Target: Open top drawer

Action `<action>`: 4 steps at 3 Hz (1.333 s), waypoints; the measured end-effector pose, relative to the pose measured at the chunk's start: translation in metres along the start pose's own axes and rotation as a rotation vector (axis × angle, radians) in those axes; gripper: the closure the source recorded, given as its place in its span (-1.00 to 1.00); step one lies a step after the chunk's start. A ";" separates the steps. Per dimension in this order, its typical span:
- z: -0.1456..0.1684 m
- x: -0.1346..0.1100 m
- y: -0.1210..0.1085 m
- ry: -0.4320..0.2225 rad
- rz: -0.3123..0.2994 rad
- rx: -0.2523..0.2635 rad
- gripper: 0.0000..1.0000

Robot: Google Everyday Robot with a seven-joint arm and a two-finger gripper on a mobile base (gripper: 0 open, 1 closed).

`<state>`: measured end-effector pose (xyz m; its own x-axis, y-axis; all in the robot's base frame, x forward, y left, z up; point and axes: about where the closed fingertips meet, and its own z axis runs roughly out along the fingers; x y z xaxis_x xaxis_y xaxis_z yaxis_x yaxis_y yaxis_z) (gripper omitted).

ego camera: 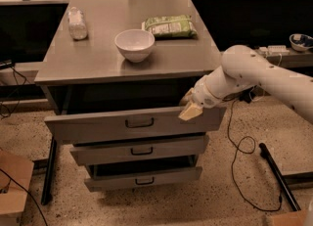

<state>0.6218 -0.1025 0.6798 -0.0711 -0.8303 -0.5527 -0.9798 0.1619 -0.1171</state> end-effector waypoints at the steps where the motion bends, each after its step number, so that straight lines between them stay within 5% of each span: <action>1: 0.000 0.000 0.000 0.000 0.000 0.000 0.34; 3: 0.003 0.000 0.007 0.038 -0.034 -0.051 -0.75; 4: -0.005 0.020 0.041 0.159 -0.013 -0.149 -1.00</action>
Offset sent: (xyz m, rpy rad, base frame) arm 0.0000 0.0000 0.0000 0.0000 0.0000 0.0000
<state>0.5788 -0.1148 0.6681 -0.0752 -0.9074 -0.4135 -0.9968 0.0797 0.0063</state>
